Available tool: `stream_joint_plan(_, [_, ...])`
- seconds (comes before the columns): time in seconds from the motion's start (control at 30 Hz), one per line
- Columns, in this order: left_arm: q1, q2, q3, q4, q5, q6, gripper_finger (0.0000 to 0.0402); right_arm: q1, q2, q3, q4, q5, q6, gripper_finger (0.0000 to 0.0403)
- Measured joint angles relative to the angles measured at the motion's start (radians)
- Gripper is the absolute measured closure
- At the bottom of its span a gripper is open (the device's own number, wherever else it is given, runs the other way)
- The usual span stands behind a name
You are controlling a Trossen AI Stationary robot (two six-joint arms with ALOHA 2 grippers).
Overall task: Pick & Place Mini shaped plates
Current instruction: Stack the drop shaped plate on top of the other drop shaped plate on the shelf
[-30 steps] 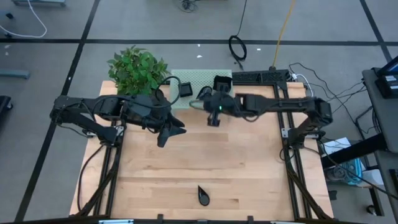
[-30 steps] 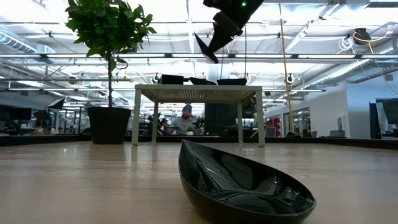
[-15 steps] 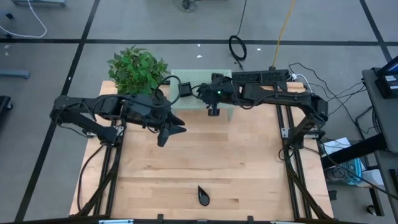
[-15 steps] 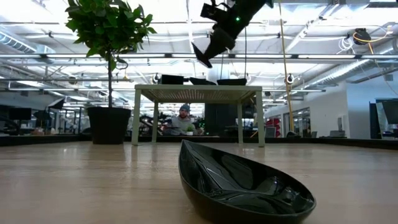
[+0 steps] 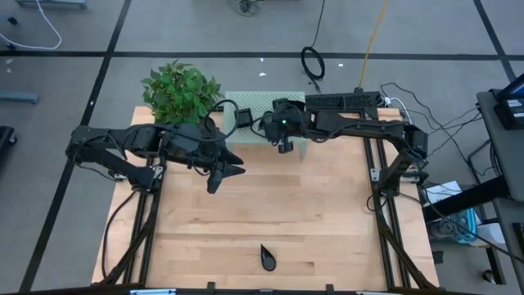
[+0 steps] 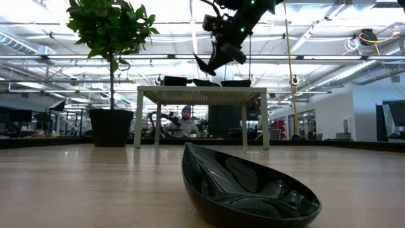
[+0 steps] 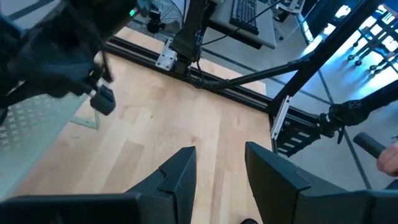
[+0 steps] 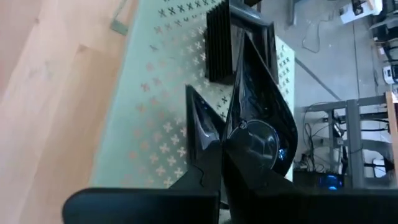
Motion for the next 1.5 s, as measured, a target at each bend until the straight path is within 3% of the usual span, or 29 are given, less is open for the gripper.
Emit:
stream_joint_plan(0.93, [0.082,0.000,0.000,0.000,-0.001,0.065,0.0261,-0.055,0.035,-0.002,-0.009,0.004,-0.125,0.0401])
stream_joint_plan(1.5, [0.083,0.000,0.000,0.000,0.000,0.044,0.0261,-0.043,0.023,-0.002,0.028,0.003,-0.140,0.0300])
